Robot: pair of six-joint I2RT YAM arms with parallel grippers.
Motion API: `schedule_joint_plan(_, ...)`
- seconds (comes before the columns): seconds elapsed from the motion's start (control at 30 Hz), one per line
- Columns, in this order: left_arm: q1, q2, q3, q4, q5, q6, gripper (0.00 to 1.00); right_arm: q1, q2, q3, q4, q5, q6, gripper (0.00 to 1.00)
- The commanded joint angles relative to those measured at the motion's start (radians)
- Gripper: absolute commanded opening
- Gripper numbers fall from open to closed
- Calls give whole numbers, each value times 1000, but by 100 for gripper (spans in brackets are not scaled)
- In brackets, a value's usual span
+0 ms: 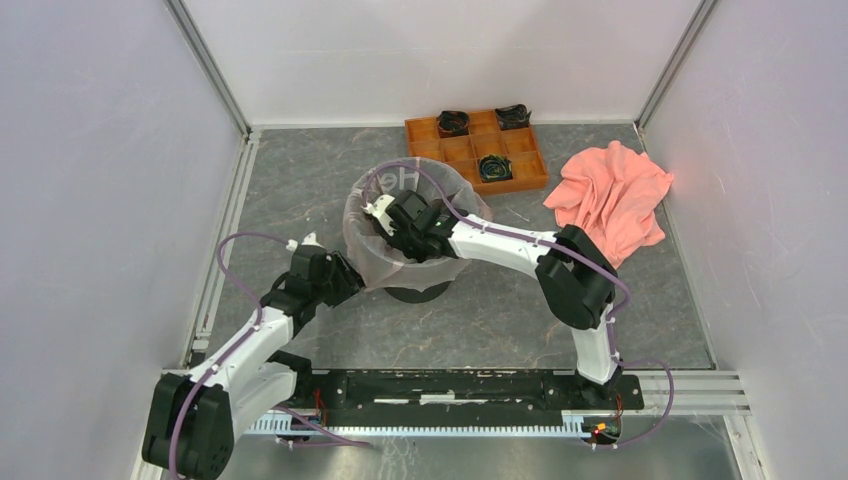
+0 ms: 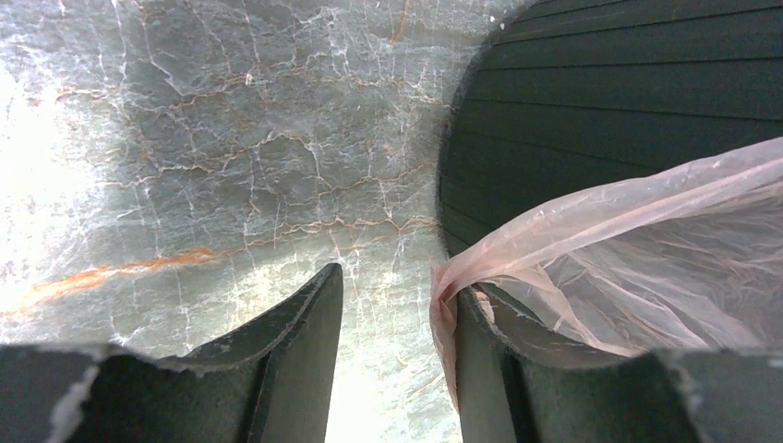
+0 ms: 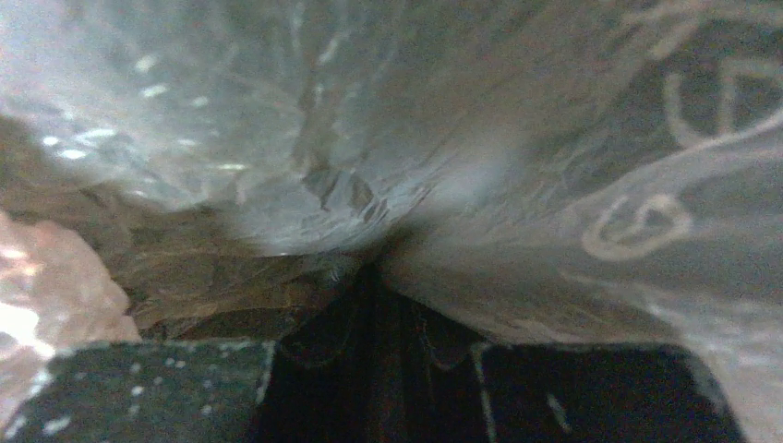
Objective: Put the trash bags into the trash bin
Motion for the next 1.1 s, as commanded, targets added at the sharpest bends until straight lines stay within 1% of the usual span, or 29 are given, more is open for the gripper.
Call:
schedule_joint_plan(0.0, 0, -25, 54, -34, -18, 36, 52, 1, 127, -63, 88, -7, 37, 21)
schedule_joint_plan(0.17, 1, -83, 87, -89, -48, 39, 54, 3, 97, -62, 67, -22, 48, 22)
schedule_joint_plan(0.3, 1, -129, 92, -107, -76, 35, 54, 4, 22, 3, 13, -37, 60, 28)
schedule_joint_plan(0.4, 1, -133, 88, -111, -76, 28, 56, 6, -43, 50, -15, -36, 64, 32)
schedule_joint_plan(0.53, 1, -133, 79, -114, -76, 18, 59, 7, -105, 100, -37, -40, 75, 43)
schedule_joint_plan(0.67, 1, -150, 77, -125, -105, 7, 61, 7, -124, 129, -46, -39, 83, 54)
schedule_joint_plan(0.73, 1, -161, 84, -138, -108, 4, 66, 7, -125, 144, -57, -24, 85, 60)
schedule_joint_plan(0.8, 1, -175, 94, -167, -127, -8, 73, 7, -121, 171, -75, -11, 85, 64)
schedule_joint_plan(0.93, 1, -223, 101, -217, -175, -34, 79, 7, -126, 234, -100, 2, 78, 69)
schedule_joint_plan(1.07, 1, -266, 125, -279, -230, -71, 90, 7, -155, 329, -123, 12, 62, 77)
